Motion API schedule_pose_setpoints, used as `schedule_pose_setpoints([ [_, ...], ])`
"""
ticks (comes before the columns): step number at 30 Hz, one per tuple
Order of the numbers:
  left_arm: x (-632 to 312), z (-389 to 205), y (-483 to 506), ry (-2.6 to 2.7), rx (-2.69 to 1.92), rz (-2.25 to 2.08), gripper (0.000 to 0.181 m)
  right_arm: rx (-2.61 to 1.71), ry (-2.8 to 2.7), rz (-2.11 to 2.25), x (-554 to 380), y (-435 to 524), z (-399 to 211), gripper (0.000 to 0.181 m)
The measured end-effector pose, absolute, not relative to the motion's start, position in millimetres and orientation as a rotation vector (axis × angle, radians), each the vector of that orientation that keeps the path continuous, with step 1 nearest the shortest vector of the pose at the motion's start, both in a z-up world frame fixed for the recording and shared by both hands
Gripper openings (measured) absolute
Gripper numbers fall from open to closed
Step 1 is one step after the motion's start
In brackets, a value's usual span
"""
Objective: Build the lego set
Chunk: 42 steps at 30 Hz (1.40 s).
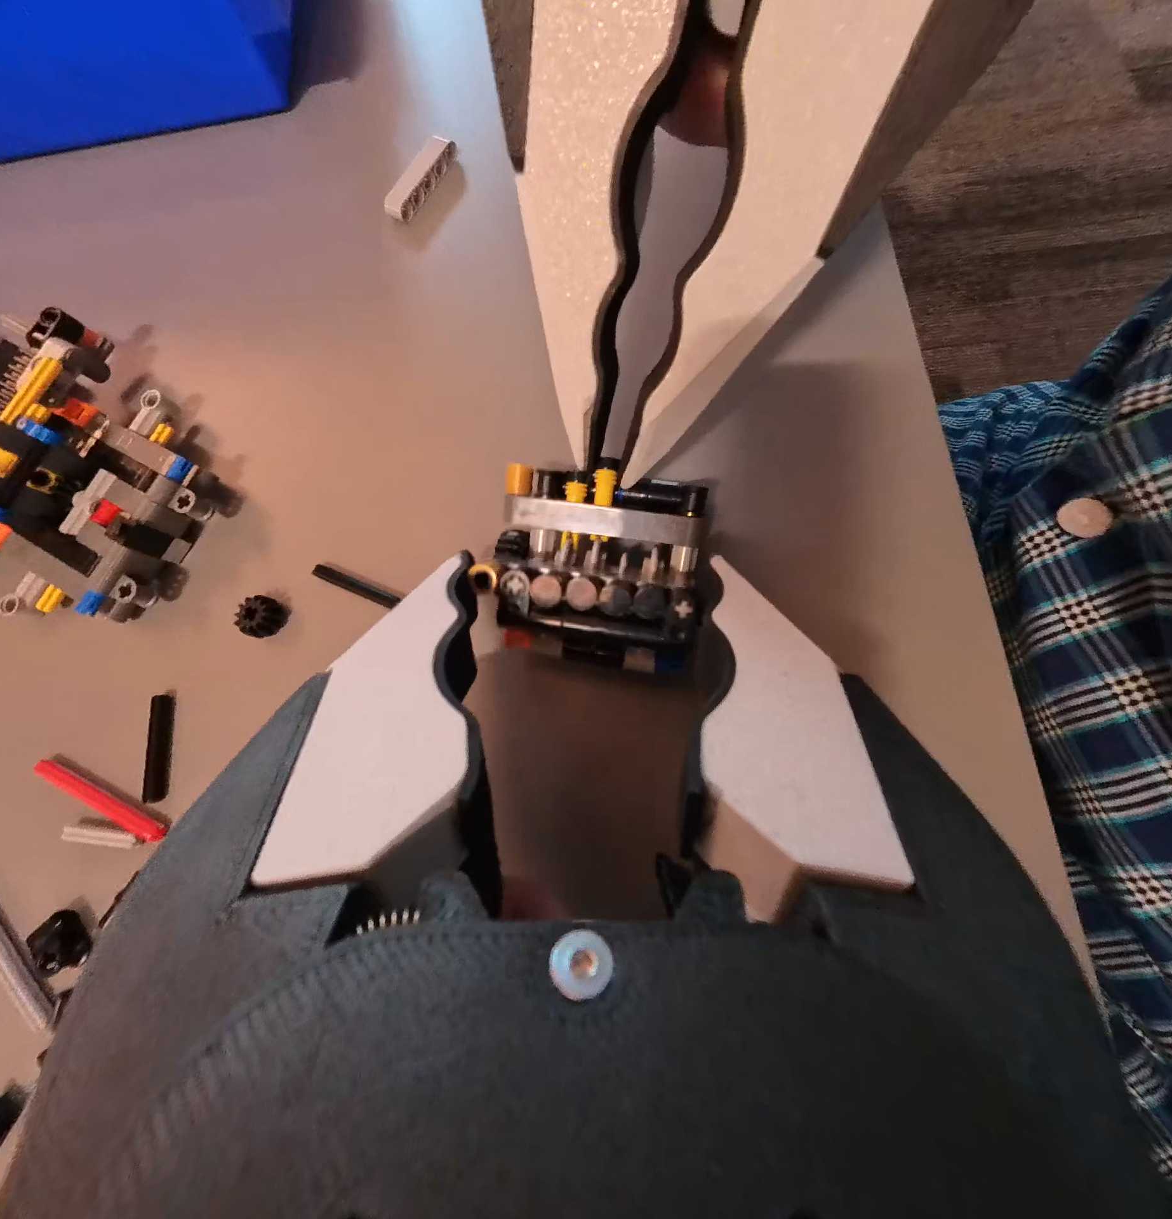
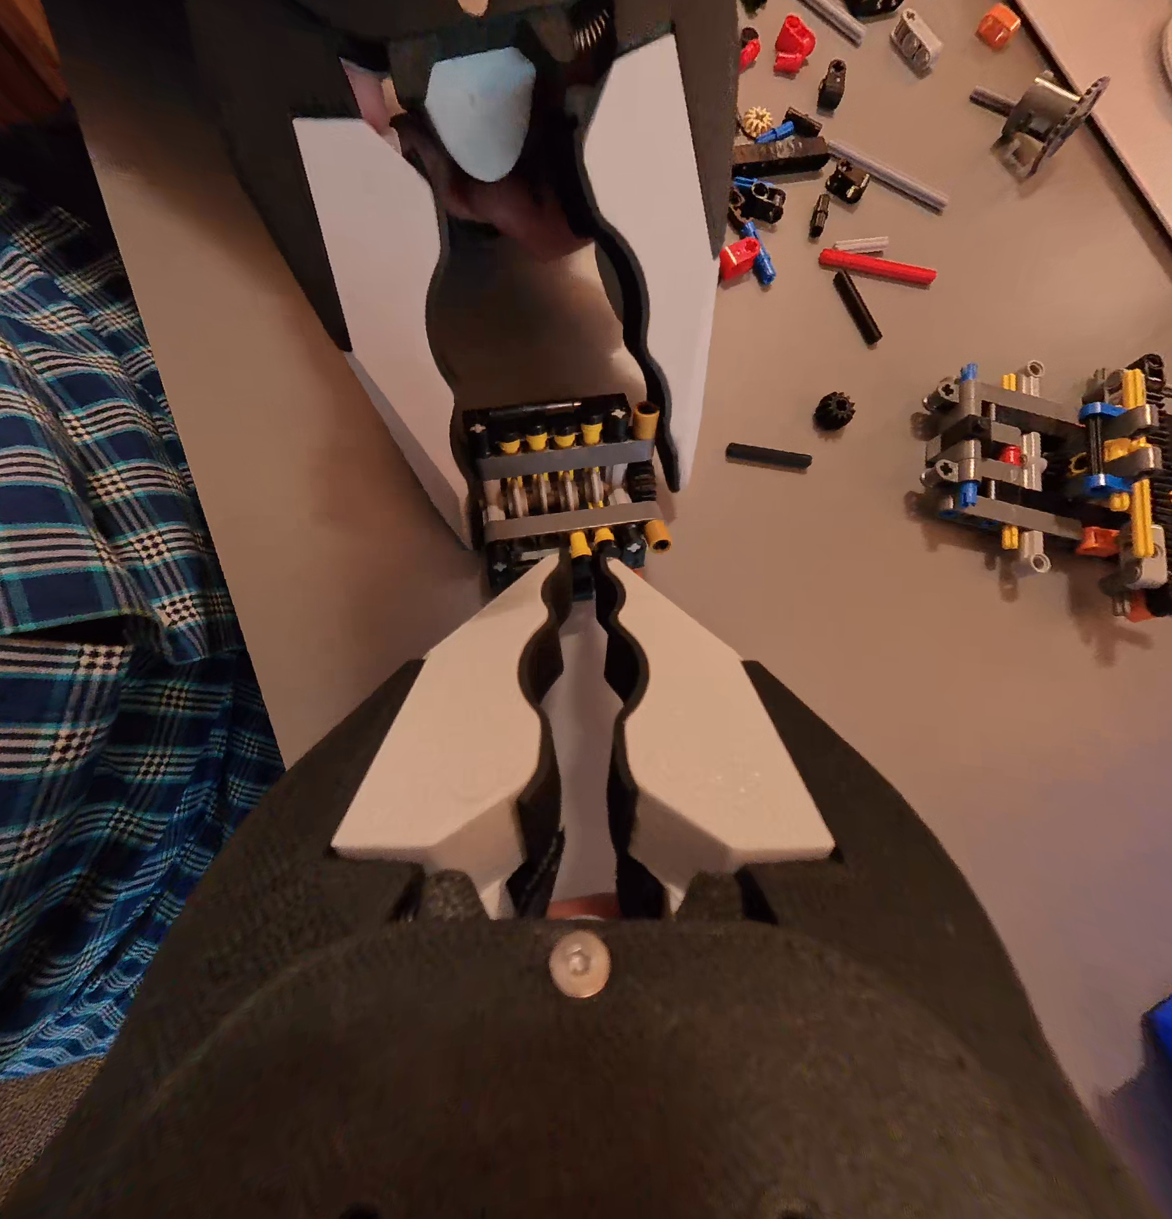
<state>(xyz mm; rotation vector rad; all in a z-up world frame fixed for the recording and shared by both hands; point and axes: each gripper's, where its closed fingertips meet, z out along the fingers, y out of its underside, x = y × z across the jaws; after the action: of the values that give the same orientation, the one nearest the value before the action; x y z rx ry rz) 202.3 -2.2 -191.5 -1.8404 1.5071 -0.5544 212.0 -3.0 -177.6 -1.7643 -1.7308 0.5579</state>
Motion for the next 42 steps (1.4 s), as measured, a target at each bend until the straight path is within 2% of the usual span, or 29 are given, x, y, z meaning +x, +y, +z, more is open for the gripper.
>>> schedule_pose_setpoints([
  [1, 203.2, -193.2, -4.4, 1.530, -1.841, -0.558, 0.064, -1.760, -1.736, 0.566, 210.6, -4.0, -177.6, 0.005],
  [27, 203.1, -193.2, -9.6, 1.552, -1.837, -0.577, 0.065, -1.710, -1.625, 0.745, 209.4, -6.3, -178.7, 0.005],
  [42, 201.7, -192.7, -10.7, 1.550, -1.837, -0.576, 0.065, -1.741, -1.672, 0.655, 207.7, -6.7, -180.4, 0.004],
])
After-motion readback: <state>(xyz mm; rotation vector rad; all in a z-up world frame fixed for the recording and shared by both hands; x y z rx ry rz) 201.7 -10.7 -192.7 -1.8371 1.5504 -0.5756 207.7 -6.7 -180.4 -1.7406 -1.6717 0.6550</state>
